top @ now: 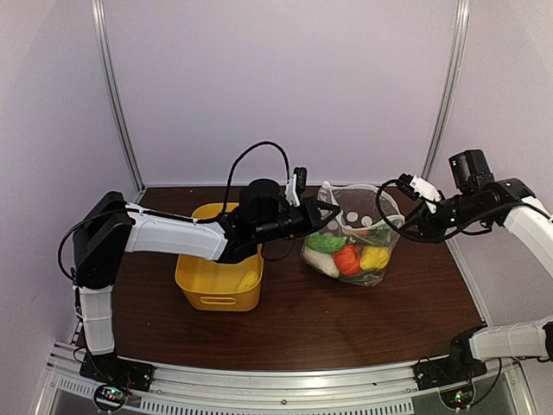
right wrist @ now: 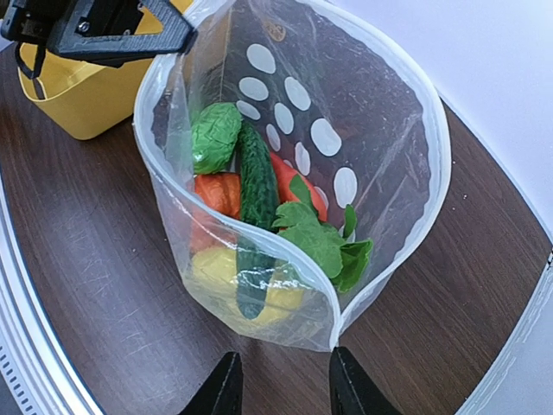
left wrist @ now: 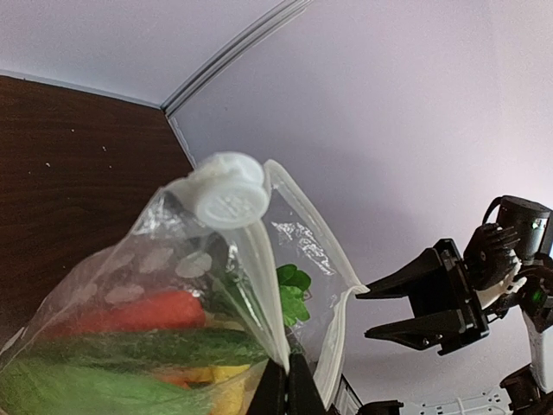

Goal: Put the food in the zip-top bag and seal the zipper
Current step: Pass from the left arm to the right

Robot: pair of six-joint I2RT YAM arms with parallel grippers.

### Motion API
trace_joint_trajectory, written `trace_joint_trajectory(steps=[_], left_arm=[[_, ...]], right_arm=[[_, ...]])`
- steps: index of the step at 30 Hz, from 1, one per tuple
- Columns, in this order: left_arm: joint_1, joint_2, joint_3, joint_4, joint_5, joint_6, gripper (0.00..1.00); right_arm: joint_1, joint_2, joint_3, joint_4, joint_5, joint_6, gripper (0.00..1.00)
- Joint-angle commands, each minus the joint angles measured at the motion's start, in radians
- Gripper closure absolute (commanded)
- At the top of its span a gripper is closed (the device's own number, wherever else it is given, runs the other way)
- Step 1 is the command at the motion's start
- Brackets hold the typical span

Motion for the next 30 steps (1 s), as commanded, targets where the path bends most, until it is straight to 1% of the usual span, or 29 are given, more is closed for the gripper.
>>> trace_joint_trajectory(steps=[1,4,7,12,14,19,22,24,26,30], left_arm=[[0.006,0.016,0.033,0.027,0.011,-0.002,1.0],[0.006,0.016,0.03,0.027,0.012,-0.002,1.0],[0.007,0.014,0.026,0.026,0.016,-0.003,1.0],[0.008,0.016,0.014,0.045,0.018,-0.015,1.0],[0.008,0.015,0.013,0.047,0.02,-0.015,1.0],[0.008,0.015,0.013,0.044,0.026,-0.014,1.0],[0.008,0.014,0.013,0.044,0.028,-0.013,1.0],[0.008,0.013,0.011,0.043,0.029,-0.012,1.0],[0.008,0.014,0.011,0.035,0.026,-0.013,1.0],[0.011,0.014,0.007,0.031,0.025,-0.013,1.0]], right_arm=[[0.008,0.03,-0.009,0.067,0.089,0.051,0.66],[0.008,0.046,0.027,0.026,0.094,0.051,0.69],[0.005,0.024,0.064,-0.016,0.116,0.033,0.69],[0.003,-0.016,0.065,-0.013,0.184,0.02,0.68],[0.003,-0.005,0.056,-0.013,0.173,0.013,0.65],[0.004,0.04,0.034,-0.007,0.075,0.012,0.54],[0.004,0.07,0.033,-0.005,0.035,0.01,0.53],[0.004,0.083,0.031,0.001,0.03,0.003,0.54],[0.005,0.089,0.026,0.02,0.025,0.006,0.57],[0.004,0.107,0.021,0.049,-0.007,0.016,0.67]])
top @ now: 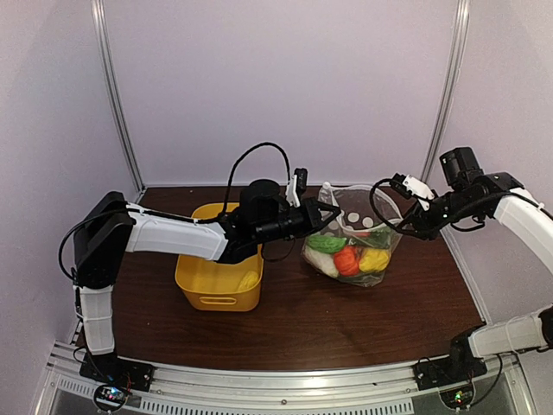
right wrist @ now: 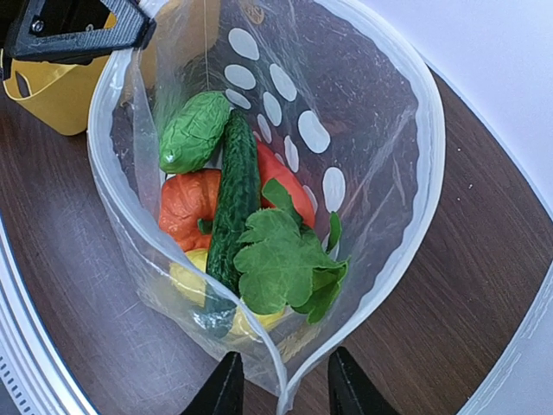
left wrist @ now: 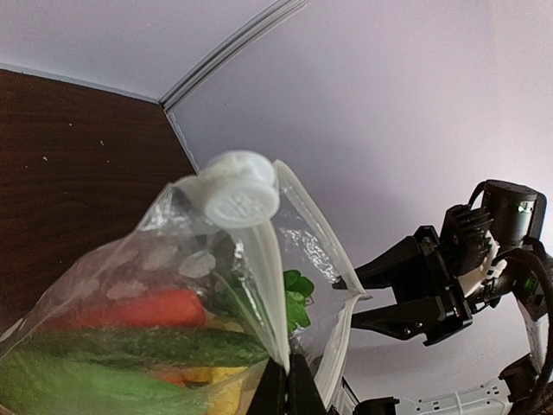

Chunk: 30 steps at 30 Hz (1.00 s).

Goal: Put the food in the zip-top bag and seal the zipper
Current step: Pass from the left arm to the right, then pass from the right arm to the left

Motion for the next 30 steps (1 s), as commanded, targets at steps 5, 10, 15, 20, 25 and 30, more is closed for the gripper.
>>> trace_joint_trajectory(steps=[5,10,15,20,25,30], left_arm=[[0.02,0.008,0.041,-0.057,0.016,0.031,0.88],[0.04,-0.128,0.044,-0.264,-0.028,0.378,0.49],[0.072,-0.339,-0.081,-0.402,-0.168,0.785,0.17],[0.166,-0.412,-0.217,-0.351,0.026,1.01,0.12],[0.2,-0.309,-0.21,-0.307,0.24,1.233,0.2],[0.2,-0.197,-0.163,-0.211,0.31,1.305,0.23]], right_arm=[[0.002,0.039,-0.01,0.072,-0.072,0.042,1.0],[-0.004,0.024,0.032,0.021,-0.042,0.019,1.0],[-0.024,-0.023,0.036,0.003,0.006,0.0,1.0],[-0.036,-0.031,0.029,-0.007,-0.008,-0.011,1.0],[-0.04,-0.031,0.021,0.005,-0.021,-0.011,1.0],[-0.041,-0.026,0.033,0.002,-0.032,-0.008,1.0]])
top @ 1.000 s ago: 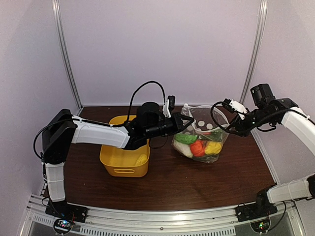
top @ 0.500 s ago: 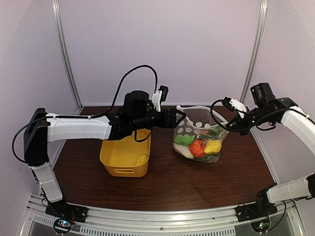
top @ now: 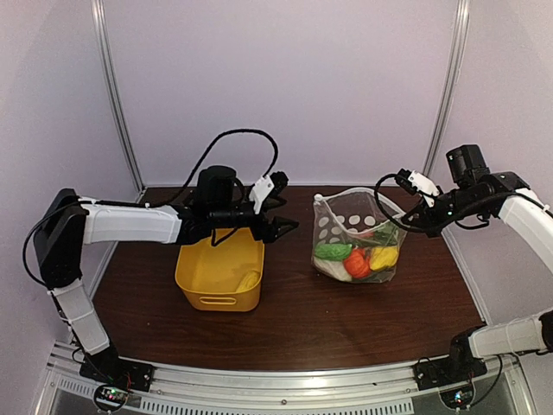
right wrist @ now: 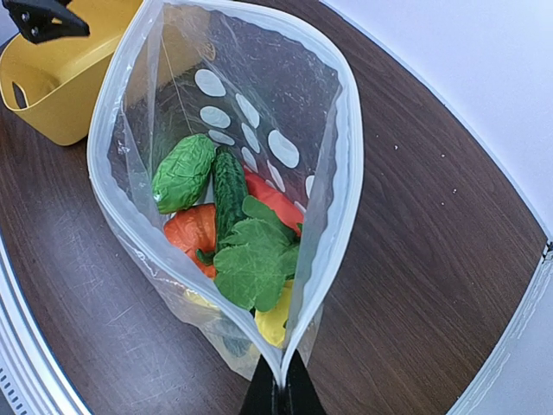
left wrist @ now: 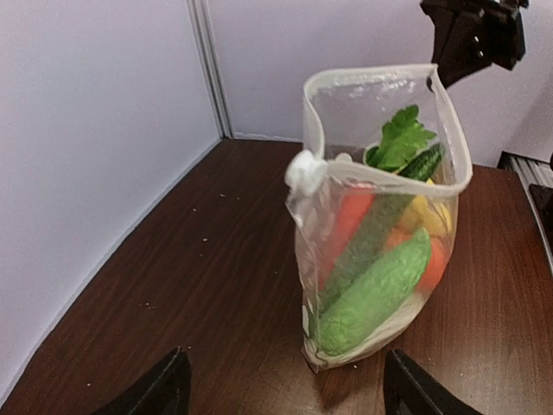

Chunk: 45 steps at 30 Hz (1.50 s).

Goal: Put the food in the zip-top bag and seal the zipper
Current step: Pass from the right arm to the left

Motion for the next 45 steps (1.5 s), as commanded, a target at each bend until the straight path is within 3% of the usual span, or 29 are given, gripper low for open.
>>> trace_joint_trajectory(steps=[1,5,11,16,22,26,29,32,37,45], left_arm=[[-0.005,0.09,0.053,0.091,0.151,0.144,0.24],[-0.006,0.177,0.139,0.136,0.259,0.071,0.27],[-0.006,0.273,0.208,0.272,0.295,-0.054,0.31],[-0.005,0.349,0.3,0.288,0.316,-0.088,0.37],[-0.006,0.424,0.401,0.248,0.345,-0.111,0.59],[-0.004,0.435,0.406,0.255,0.368,-0.124,0.79],[0.001,0.428,0.401,0.252,0.376,-0.132,0.85],[0.007,0.407,0.387,0.254,0.383,-0.147,0.99],[0.006,0.318,0.35,0.241,0.378,-0.195,1.0],[0.007,0.126,0.189,0.24,0.326,-0.237,1.0]], right_arm=[[-0.007,-0.004,0.024,-0.007,-0.013,0.002,1.0],[-0.007,0.003,0.028,-0.012,-0.01,0.007,1.0],[-0.007,0.001,0.038,-0.023,-0.013,0.023,1.0],[-0.007,-0.006,0.051,-0.034,-0.011,0.029,1.0],[-0.007,-0.006,0.041,-0.031,-0.017,0.044,1.0],[-0.007,-0.009,0.029,-0.024,-0.014,0.056,1.0],[-0.008,-0.013,0.035,-0.019,-0.011,0.065,1.0],[-0.008,-0.011,0.051,-0.009,0.019,0.081,1.0],[-0.013,-0.004,0.104,-0.012,0.102,0.107,1.0],[-0.013,-0.018,0.182,-0.046,0.147,0.088,0.88]])
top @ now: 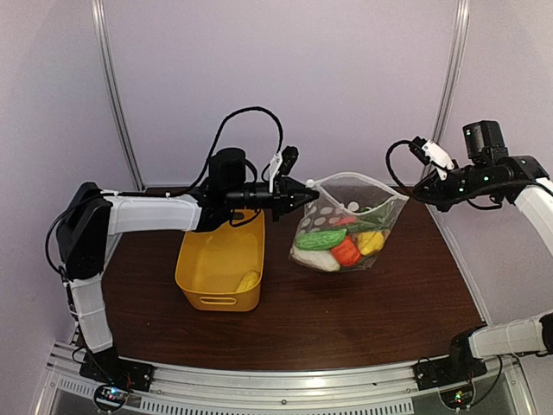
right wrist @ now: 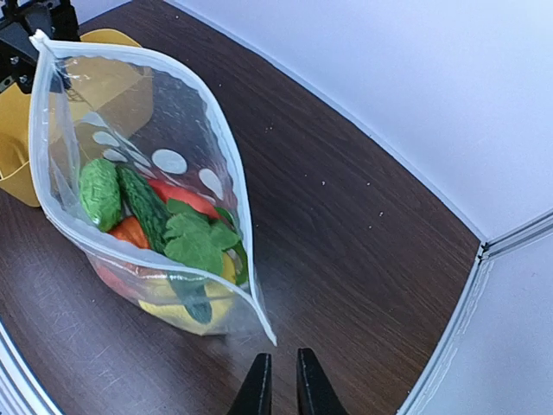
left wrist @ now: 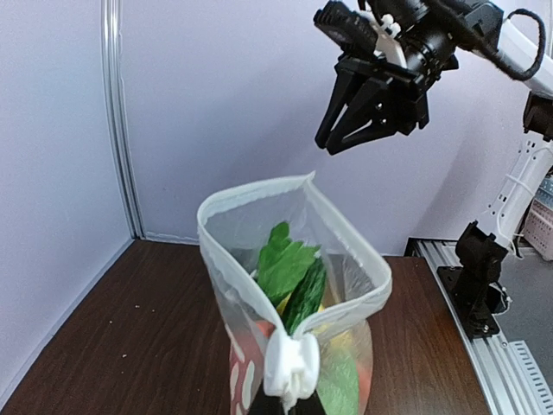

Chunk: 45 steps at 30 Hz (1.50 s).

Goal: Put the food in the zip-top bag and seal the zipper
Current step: Pass from the right arm to the left, then hold the zipper from the zipper food storage bag.

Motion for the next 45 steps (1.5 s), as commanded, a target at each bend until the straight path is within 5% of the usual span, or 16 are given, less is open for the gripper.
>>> trace_joint_trajectory(steps=[1,5,11,17,31,45], left_arm=[[0.009,-0.125,-0.089,0.042,-0.027,-0.027,1.0],[0.007,-0.159,-0.145,0.021,-0.031,-0.023,1.0],[-0.04,-0.162,-0.153,0.005,-0.032,-0.053,1.0],[-0.105,-0.124,-0.057,-0.034,-0.057,-0.07,1.0],[-0.182,-0.051,0.052,-0.073,-0.092,-0.143,1.0],[-0.193,-0.063,-0.006,0.007,-0.067,-0.129,1.0]], right_arm=[[-0.007,-0.013,-0.012,-0.012,0.053,-0.001,0.89],[-0.01,-0.006,-0.083,-0.003,-0.021,-0.031,0.9],[0.039,-0.067,-0.001,-0.06,-0.272,-0.156,0.55],[0.183,0.04,0.108,-0.179,-0.245,-0.305,0.38],[0.42,0.17,0.222,-0.062,-0.102,-0.249,0.37],[0.466,0.269,0.242,-0.016,-0.205,-0.144,0.57]])
